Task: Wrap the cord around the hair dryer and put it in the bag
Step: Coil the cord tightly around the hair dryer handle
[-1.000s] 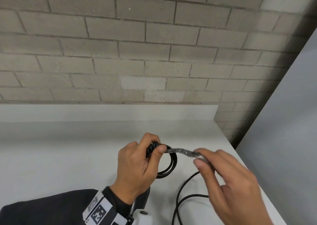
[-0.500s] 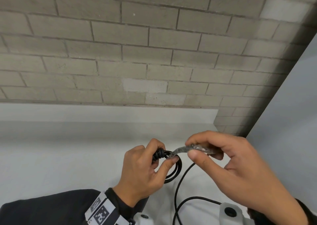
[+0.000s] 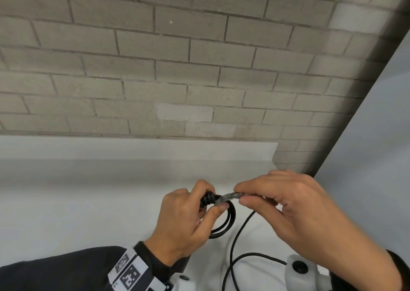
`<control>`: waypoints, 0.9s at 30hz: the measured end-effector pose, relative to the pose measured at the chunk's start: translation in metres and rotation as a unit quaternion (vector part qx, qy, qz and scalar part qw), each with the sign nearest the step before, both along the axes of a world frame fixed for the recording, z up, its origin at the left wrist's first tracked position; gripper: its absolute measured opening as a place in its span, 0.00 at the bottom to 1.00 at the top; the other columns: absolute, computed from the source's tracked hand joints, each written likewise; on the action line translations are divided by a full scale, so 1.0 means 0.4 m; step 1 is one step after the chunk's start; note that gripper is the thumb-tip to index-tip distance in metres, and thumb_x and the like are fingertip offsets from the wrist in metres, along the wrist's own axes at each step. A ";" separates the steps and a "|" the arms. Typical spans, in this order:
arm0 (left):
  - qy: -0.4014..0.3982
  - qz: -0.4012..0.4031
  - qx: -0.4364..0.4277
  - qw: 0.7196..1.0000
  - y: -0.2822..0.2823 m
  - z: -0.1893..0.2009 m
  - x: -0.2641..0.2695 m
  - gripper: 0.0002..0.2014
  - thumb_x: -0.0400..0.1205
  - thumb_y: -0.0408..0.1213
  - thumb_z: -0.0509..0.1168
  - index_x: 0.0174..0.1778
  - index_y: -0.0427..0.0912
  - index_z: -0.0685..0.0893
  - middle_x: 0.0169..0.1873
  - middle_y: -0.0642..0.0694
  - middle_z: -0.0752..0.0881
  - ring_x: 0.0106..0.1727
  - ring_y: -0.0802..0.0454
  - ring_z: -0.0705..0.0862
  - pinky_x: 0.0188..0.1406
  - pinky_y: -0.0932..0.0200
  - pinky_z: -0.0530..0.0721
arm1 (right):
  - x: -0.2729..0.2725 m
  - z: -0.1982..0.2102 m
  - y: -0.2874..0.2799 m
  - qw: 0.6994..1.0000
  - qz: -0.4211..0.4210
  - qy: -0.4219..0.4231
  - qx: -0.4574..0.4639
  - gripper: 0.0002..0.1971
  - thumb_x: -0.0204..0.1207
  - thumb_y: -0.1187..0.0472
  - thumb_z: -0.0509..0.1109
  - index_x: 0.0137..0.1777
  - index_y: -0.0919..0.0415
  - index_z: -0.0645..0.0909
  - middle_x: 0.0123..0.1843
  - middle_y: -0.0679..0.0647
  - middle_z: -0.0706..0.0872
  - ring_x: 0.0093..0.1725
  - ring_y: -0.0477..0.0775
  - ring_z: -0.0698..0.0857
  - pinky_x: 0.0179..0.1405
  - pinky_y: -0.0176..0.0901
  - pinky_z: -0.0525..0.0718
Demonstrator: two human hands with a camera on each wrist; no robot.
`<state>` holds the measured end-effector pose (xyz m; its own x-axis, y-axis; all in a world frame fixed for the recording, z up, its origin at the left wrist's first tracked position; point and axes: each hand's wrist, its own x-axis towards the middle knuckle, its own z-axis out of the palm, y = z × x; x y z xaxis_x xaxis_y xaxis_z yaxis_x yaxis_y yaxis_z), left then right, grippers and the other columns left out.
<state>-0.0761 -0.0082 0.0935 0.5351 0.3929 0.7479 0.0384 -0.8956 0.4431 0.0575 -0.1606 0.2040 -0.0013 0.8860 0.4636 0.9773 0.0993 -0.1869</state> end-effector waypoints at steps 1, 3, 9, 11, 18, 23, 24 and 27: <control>-0.002 -0.014 -0.004 1.000 -0.002 -0.001 0.000 0.14 0.85 0.55 0.60 0.44 0.48 0.77 0.19 0.57 0.70 0.20 0.55 0.70 0.24 0.64 0.68 | 0.002 0.001 0.004 1.000 0.013 -0.012 0.003 0.10 0.82 0.47 0.62 0.50 0.44 0.85 0.35 0.38 0.85 0.33 0.42 0.77 0.34 0.43 0.81; -0.015 -0.046 -0.019 0.999 -0.008 -0.002 0.001 0.14 0.86 0.56 0.59 0.45 0.49 0.76 0.20 0.59 0.70 0.21 0.55 0.71 0.24 0.64 0.68 | 0.009 0.002 0.013 0.999 0.034 -0.009 0.012 0.09 0.82 0.48 0.63 0.52 0.44 0.86 0.37 0.37 0.86 0.34 0.40 0.76 0.37 0.44 0.81; -0.066 -0.107 -0.057 0.990 -0.012 -0.010 -0.001 0.15 0.87 0.56 0.59 0.41 0.49 0.74 0.23 0.59 0.68 0.23 0.58 0.68 0.23 0.63 0.66 | 0.052 -0.051 0.060 0.979 0.032 0.201 0.018 0.05 0.79 0.52 0.72 0.51 0.47 0.90 0.43 0.36 0.90 0.44 0.46 0.87 0.45 0.41 0.83; -0.075 -0.119 -0.060 0.988 -0.013 -0.012 -0.002 0.16 0.87 0.56 0.58 0.40 0.49 0.74 0.24 0.62 0.66 0.24 0.61 0.67 0.24 0.64 0.65 | 0.056 -0.088 0.078 0.958 0.028 0.286 -0.006 0.05 0.78 0.58 0.73 0.50 0.50 0.90 0.44 0.41 0.92 0.46 0.48 0.89 0.50 0.45 0.85; -0.122 -0.126 -0.089 0.981 -0.006 -0.028 -0.003 0.16 0.87 0.55 0.59 0.41 0.48 0.76 0.21 0.55 0.72 0.21 0.57 0.70 0.20 0.59 0.68 | 0.003 -0.217 0.111 0.849 0.039 0.526 0.027 0.03 0.76 0.60 0.73 0.47 0.57 0.86 0.43 0.58 0.93 0.47 0.55 0.91 0.53 0.47 0.86; -0.134 -0.098 -0.115 0.979 -0.010 -0.030 -0.006 0.16 0.87 0.57 0.57 0.43 0.50 0.74 0.22 0.62 0.72 0.22 0.63 0.71 0.22 0.64 0.69 | -0.046 -0.259 0.097 0.821 0.004 0.568 0.051 0.08 0.80 0.54 0.72 0.43 0.54 0.90 0.40 0.53 0.91 0.39 0.58 0.84 0.46 0.47 0.82; -0.136 -0.091 -0.119 0.979 -0.010 -0.026 -0.005 0.15 0.87 0.58 0.57 0.43 0.50 0.74 0.23 0.65 0.73 0.23 0.67 0.71 0.24 0.68 0.69 | -0.048 -0.265 0.090 0.811 0.012 0.582 0.050 0.13 0.80 0.48 0.69 0.44 0.54 0.90 0.39 0.52 0.90 0.38 0.54 0.82 0.44 0.43 0.80; -0.138 -0.074 -0.118 0.981 -0.006 -0.020 0.001 0.16 0.88 0.56 0.56 0.46 0.48 0.76 0.28 0.74 0.79 0.26 0.74 0.76 0.30 0.77 0.70 | -0.050 -0.282 0.078 0.800 0.051 0.597 0.028 0.22 0.69 0.36 0.74 0.50 0.55 0.90 0.41 0.55 0.88 0.41 0.50 0.81 0.44 0.39 0.79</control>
